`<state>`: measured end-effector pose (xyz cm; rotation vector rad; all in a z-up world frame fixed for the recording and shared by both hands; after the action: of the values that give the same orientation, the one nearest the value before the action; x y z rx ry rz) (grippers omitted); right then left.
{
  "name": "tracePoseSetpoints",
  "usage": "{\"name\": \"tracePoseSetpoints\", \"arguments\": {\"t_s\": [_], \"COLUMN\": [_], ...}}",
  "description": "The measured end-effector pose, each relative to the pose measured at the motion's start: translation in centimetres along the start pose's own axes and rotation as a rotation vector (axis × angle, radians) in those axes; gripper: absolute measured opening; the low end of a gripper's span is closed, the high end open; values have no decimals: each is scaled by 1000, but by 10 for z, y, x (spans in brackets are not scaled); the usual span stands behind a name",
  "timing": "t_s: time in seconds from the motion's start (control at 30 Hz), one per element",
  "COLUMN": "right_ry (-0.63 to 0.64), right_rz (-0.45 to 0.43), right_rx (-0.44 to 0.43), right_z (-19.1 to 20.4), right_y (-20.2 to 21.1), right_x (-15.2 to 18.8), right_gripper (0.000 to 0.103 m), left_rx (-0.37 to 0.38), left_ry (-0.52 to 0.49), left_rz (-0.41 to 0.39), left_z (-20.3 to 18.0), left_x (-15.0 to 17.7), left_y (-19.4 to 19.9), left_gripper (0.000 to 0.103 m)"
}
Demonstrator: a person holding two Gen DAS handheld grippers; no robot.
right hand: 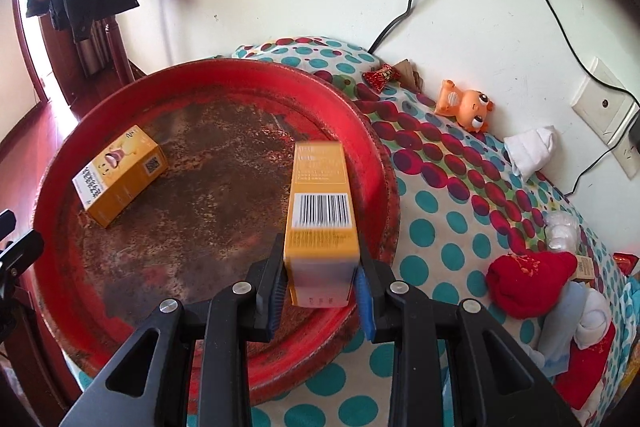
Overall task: Organize objects
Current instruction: 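Lower the held yellow box into the red tray and open the right gripper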
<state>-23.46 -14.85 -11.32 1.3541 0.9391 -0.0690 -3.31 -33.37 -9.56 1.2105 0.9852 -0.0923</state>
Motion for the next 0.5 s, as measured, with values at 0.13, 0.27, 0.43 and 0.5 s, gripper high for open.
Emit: {"name": "tracePoseSetpoints", "arguments": {"t_s": [0.13,0.27,0.43,0.5], "right_ry": [20,30,31,33], "right_rz": [0,11,12,1], "right_rx": [16,26,27,29], "right_z": [2,2,3,3], "right_y": [-5,-13,-16,-15], "right_x": [-4,-6,-7,-8], "right_gripper": [28,28,29,34], "left_rx": [-5,-5,-2,-3], "left_ry": [9,10,17,19], "left_rz": [16,22,28,27], "left_z": [2,3,3,4], "left_x": [2,3,4,5], "left_y": [-5,-8,-9,-9], "left_gripper": [65,65,65,65]}}
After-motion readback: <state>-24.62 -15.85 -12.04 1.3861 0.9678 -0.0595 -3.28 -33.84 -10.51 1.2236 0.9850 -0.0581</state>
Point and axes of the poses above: each gripper's, at about its wrist camera, not at the fingertips, and y roughly against the way its jaws point, z to its left, x to its underside, the point moved 4 cm from there along -y, roughly the way its jaws point, and after that the axes turned 3 degrees about -x, right-handed, at the moved point
